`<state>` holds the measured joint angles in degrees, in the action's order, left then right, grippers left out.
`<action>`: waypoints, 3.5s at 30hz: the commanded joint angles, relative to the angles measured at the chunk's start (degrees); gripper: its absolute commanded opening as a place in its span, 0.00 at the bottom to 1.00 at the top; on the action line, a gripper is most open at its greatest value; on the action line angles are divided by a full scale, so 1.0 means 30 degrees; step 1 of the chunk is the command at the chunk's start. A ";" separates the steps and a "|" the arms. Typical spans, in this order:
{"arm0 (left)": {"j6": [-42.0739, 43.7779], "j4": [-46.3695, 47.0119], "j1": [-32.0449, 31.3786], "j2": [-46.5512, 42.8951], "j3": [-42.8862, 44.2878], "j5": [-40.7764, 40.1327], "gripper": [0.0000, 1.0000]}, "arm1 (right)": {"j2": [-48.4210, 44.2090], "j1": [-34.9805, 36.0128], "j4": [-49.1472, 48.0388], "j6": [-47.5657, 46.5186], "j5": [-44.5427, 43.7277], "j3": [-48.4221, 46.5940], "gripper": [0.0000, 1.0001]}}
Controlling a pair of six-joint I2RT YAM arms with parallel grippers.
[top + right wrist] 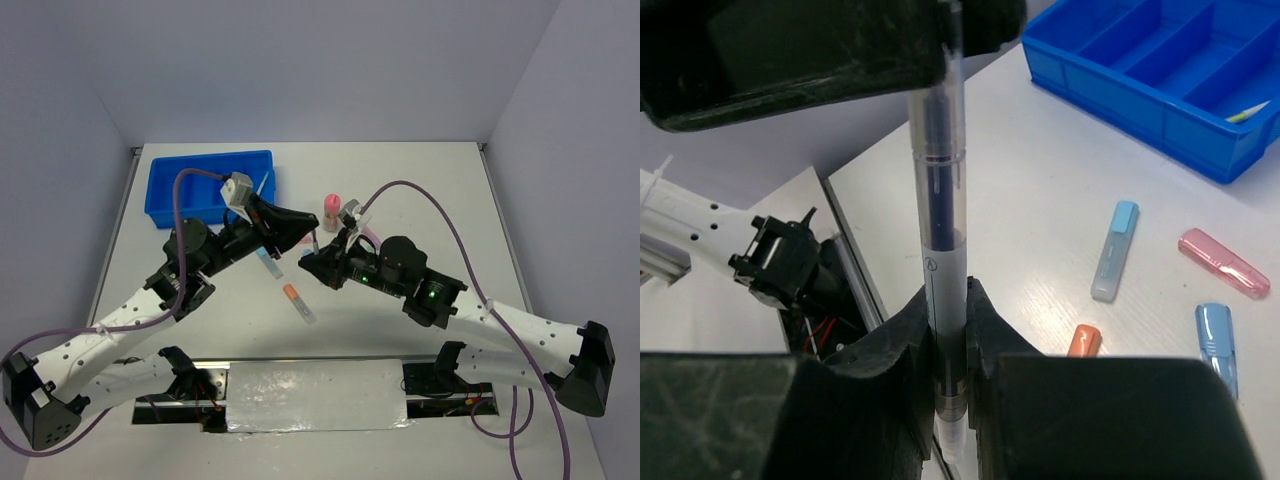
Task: Sort the stationery into containers
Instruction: Close the pen cap on the pen, then place the pen in the storage box, then pick up the stationery from the center of the board.
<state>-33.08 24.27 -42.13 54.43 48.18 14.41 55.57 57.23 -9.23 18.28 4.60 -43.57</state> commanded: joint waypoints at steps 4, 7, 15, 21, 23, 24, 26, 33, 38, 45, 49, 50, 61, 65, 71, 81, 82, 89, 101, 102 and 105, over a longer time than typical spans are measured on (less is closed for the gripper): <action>-0.1130 0.1694 -0.0019 0.0253 -0.1058 0.0849 0.00 | 0.0898 0.0053 0.0323 -0.1199 -0.0128 -0.3049 0.00; -0.1745 0.2133 -0.0019 0.0283 -0.1731 0.0966 0.00 | 0.1366 -0.0034 0.0528 -0.1901 -0.0273 -0.4278 0.00; -0.3210 0.3509 -0.0955 0.0693 -0.4632 0.1261 0.00 | 0.2686 -0.1849 0.1085 -0.3075 0.1014 -0.8703 0.00; -0.3797 0.5413 -0.2654 0.1717 -0.6743 0.1025 0.00 | 0.4470 -0.2817 0.2284 -0.2989 0.2742 -1.3096 0.00; -0.3797 0.5590 -0.3007 0.1835 -0.6803 0.0879 0.00 | 0.4649 -0.2818 0.2404 -0.2931 0.2977 -1.3221 0.00; -0.3797 0.5620 -0.3037 0.1720 -0.6774 0.0879 0.00 | 0.4621 -0.2789 0.2143 -0.2843 0.3036 -1.2669 0.00; -0.3214 0.4163 -0.3037 0.0992 -0.6396 0.0355 0.00 | 0.4388 -0.2818 0.1820 -0.2551 0.2949 -1.1673 0.00; -0.0811 -0.1112 -0.3037 -0.0976 -0.3030 -0.3426 0.45 | 0.2631 -0.1911 0.0590 -0.1672 0.3242 -0.6340 0.00; -0.0282 -0.1704 -0.3037 -0.0685 -0.1737 -0.3984 0.36 | 0.2541 -0.1119 0.0237 -0.1203 0.2745 -0.4755 0.00; -0.0019 -0.1292 -0.3008 -0.0889 -0.1618 -0.4394 0.14 | 0.2629 -0.0826 -0.0319 -0.1055 0.3880 -0.3817 0.00; 0.0304 -0.2780 -0.3008 -0.0305 -0.0887 -0.5007 0.00 | 0.2190 -0.0826 -0.0790 -0.0909 0.3483 -0.3260 0.01; 0.0449 -0.3310 -0.2979 -0.0187 -0.0392 -0.6576 0.00 | 0.1928 -0.0884 -0.0499 -0.0880 0.2983 -0.3143 0.34; 0.2878 -1.1812 0.3315 0.7571 0.8537 -1.4620 0.00 | -0.1290 -0.4282 0.6267 0.1259 -0.6541 0.0252 1.00; 0.5044 -0.8916 0.5920 1.1231 1.0593 -1.4445 0.00 | -0.2994 -0.4283 0.7207 0.0879 -0.5668 0.0696 1.00; 0.6017 -0.7536 0.8062 1.7679 1.5663 -1.1870 0.04 | -0.4840 -0.4253 0.8322 0.1082 -0.4378 0.1485 1.00; 0.4846 -0.6628 0.9267 2.2139 1.7370 -0.9698 0.26 | -0.5429 -0.4165 0.8088 0.1377 -0.2558 0.2191 1.00; 0.4671 -0.6249 0.9239 2.2109 1.7077 -0.9639 0.33 | -0.5312 -0.4165 0.8088 0.1318 -0.2559 0.2132 1.00; 0.3967 -0.6771 0.9267 1.9744 1.5113 -0.9697 0.82 | -0.4608 -0.4165 0.7941 0.1083 -0.2325 0.1809 1.00; -0.0395 -1.6316 0.7688 1.1947 1.2245 -1.2043 0.98 | -0.5398 -0.4107 0.7970 0.1493 -0.2004 0.1985 1.00; -0.1414 -1.7425 0.7019 1.1537 1.1689 -1.2012 0.97 | -0.5428 -0.4107 0.8029 0.1522 -0.1741 0.1985 1.00; -0.4375 -1.9069 0.5287 1.0421 0.9345 -1.3123 0.96 | -0.5458 -0.4078 0.8234 0.1377 -0.1506 0.1956 1.00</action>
<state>-35.77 -20.53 -22.09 84.51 82.15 -22.33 40.07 44.49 15.90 22.52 -1.23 -36.64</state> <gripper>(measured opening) 0.965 0.994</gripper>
